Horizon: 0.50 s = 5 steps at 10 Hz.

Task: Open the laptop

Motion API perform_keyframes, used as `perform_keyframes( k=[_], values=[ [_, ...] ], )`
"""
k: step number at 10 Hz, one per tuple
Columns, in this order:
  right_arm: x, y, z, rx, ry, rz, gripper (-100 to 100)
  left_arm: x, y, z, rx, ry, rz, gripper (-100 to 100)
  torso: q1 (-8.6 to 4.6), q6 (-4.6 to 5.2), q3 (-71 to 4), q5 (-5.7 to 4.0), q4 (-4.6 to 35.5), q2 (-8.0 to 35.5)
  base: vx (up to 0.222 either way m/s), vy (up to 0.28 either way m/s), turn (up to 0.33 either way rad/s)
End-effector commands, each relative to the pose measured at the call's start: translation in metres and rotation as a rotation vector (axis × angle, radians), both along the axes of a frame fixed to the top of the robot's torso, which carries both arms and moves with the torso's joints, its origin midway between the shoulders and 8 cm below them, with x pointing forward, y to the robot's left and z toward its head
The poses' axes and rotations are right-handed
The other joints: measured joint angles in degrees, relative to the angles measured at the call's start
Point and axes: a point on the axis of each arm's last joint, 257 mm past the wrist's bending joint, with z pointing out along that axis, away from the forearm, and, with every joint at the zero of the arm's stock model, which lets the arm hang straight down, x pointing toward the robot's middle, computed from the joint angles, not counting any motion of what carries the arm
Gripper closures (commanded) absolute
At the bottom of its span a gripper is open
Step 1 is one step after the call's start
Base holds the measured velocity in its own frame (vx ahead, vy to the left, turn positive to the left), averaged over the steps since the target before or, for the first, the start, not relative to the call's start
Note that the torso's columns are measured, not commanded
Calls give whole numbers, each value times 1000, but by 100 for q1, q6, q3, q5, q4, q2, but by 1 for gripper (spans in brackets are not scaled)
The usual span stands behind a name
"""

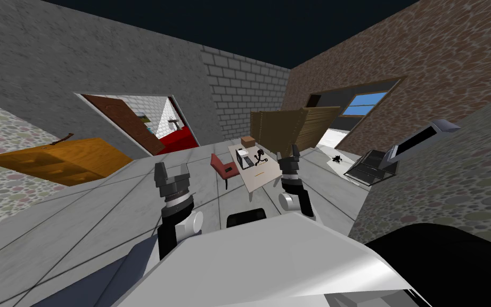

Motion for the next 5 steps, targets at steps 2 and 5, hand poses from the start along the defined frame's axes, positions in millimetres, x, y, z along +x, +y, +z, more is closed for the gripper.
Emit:
perform_keyframes(
  k=[2, 5],
  values=[
    [0, 0, 0, 0, 0, 0, 0, 0, 0, 0, 0, 0, 0, 0, 0, 0, -1200, 0, 600, 597, 0, 0, 0],
    [0, 0, 0, 0, 0, 0, 0, 0, 0, 0, 0, 0, 0, 0, 0, 0, -3692, 0, 1846, 1845, 0, 0, 0]
  ],
)
